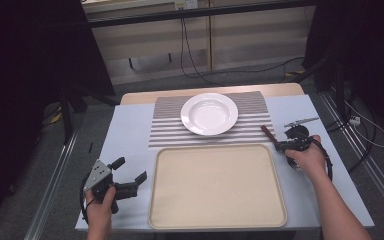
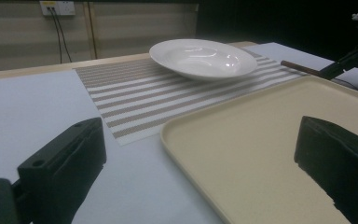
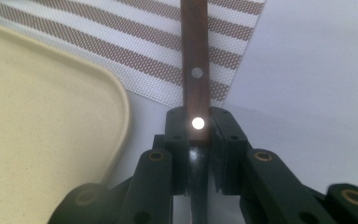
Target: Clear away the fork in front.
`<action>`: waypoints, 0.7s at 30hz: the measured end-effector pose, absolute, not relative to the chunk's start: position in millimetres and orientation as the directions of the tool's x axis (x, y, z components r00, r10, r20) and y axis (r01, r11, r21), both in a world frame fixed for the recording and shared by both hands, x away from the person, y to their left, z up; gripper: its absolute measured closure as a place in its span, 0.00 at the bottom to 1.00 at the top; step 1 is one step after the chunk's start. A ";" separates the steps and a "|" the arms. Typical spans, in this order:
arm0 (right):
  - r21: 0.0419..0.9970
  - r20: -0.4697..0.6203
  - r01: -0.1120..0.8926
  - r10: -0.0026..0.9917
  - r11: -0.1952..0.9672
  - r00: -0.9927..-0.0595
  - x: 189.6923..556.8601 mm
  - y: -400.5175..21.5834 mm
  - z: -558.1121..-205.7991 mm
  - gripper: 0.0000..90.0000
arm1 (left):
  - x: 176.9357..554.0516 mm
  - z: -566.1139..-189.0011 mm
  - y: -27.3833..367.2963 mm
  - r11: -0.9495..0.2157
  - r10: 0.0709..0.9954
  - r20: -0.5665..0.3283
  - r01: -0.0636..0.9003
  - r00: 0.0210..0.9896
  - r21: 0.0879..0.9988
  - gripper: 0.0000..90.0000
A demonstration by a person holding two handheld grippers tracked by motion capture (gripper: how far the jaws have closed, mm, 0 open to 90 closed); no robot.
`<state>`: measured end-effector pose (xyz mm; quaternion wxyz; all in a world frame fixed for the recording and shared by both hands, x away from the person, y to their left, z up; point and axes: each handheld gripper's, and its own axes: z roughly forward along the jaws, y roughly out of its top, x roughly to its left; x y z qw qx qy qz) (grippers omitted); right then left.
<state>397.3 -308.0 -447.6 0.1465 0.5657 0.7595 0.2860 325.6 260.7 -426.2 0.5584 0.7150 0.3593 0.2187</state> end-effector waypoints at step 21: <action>0.841 0.265 0.540 0.882 -0.014 -0.389 342.6 -312.4 -413.8 0.88 | 327.7 -424.4 248.5 -0.117 0.741 -0.103 0.278 0.664 0.953 0.02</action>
